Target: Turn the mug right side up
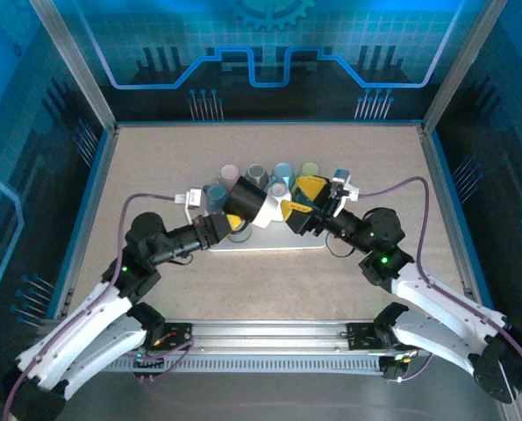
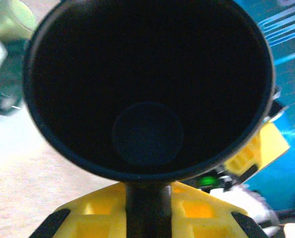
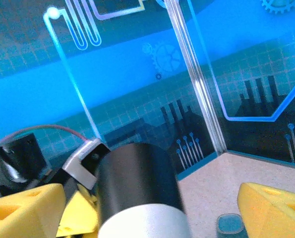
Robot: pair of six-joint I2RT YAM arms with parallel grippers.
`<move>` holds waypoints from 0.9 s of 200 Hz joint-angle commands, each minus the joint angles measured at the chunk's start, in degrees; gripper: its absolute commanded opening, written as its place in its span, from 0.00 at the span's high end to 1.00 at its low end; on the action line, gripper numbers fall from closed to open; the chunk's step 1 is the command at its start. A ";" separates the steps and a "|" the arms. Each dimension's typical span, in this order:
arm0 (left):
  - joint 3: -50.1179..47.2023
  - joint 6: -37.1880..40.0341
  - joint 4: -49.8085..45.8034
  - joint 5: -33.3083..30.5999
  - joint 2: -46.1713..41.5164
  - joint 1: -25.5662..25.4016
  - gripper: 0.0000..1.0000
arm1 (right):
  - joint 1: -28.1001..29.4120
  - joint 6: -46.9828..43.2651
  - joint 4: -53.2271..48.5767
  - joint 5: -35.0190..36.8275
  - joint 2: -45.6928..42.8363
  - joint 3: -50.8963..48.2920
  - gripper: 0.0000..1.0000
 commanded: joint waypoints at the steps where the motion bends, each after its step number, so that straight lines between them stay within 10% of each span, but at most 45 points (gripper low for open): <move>1: 6.17 19.48 -19.42 -8.20 -4.58 0.15 1.00 | 0.10 -6.74 -18.63 1.17 -0.73 6.80 0.13; 66: 12.09 28.51 -47.43 -24.26 -1.48 -6.59 1.00 | 0.76 -12.62 -39.03 5.77 0.42 11.57 0.19; 112: 11.54 24.92 -52.24 -42.07 4.68 -21.48 1.00 | 1.39 -13.60 -39.74 6.84 0.95 10.17 0.21; 144: 9.16 20.99 -50.22 -49.95 9.87 -26.68 1.00 | 5.15 -16.16 -51.52 20.05 5.62 15.13 0.24; 180: 5.82 19.89 -47.89 -52.72 10.73 -26.74 1.00 | 5.94 -11.83 -55.38 21.35 7.68 15.31 0.56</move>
